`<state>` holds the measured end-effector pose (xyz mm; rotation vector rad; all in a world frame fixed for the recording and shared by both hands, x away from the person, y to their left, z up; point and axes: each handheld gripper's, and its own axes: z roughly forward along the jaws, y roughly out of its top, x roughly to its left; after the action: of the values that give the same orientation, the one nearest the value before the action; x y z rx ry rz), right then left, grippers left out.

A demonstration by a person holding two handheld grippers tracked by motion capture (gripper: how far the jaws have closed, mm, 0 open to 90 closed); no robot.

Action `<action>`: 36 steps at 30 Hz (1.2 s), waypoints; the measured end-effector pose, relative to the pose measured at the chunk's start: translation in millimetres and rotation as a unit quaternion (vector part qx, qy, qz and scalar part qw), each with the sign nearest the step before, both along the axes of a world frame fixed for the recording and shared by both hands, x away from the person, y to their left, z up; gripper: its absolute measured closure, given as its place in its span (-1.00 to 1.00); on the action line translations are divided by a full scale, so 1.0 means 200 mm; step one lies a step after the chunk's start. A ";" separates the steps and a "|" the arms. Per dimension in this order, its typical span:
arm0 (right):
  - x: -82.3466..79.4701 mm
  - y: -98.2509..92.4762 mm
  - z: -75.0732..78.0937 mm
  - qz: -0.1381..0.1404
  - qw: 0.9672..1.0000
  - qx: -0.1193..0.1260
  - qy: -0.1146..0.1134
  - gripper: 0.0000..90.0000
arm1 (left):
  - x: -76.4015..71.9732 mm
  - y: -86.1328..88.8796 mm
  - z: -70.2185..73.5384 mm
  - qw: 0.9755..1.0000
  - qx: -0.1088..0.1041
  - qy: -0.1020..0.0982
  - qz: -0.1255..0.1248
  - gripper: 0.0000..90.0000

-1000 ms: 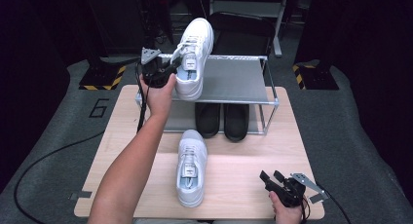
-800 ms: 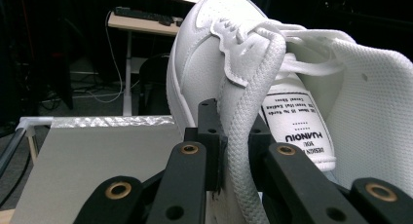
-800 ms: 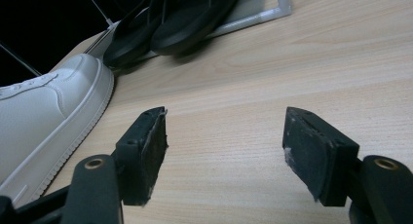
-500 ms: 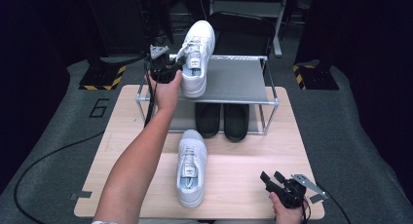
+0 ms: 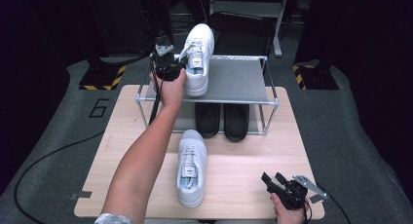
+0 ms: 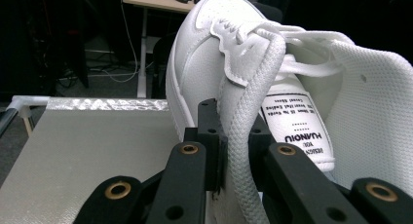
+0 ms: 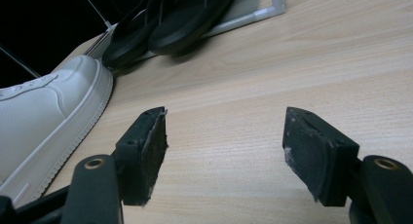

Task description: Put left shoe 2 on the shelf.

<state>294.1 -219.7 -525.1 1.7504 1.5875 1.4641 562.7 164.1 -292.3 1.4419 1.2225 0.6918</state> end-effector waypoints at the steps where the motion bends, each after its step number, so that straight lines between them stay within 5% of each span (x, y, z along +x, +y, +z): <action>1: 0.00 0.00 0.00 0.001 1.000 0.004 0.000 -0.28 | 0.00 0.00 0.00 1.000 0.001 0.004 -0.002 0.83; 36: 0.00 -0.01 -0.01 0.001 1.000 0.013 0.003 -0.28 | 0.14 -0.04 -0.12 0.998 0.014 0.067 0.001 0.75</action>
<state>293.8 -221.6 -527.0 1.7700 1.5800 1.4893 591.7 155.2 -316.8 1.5295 1.3221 0.6244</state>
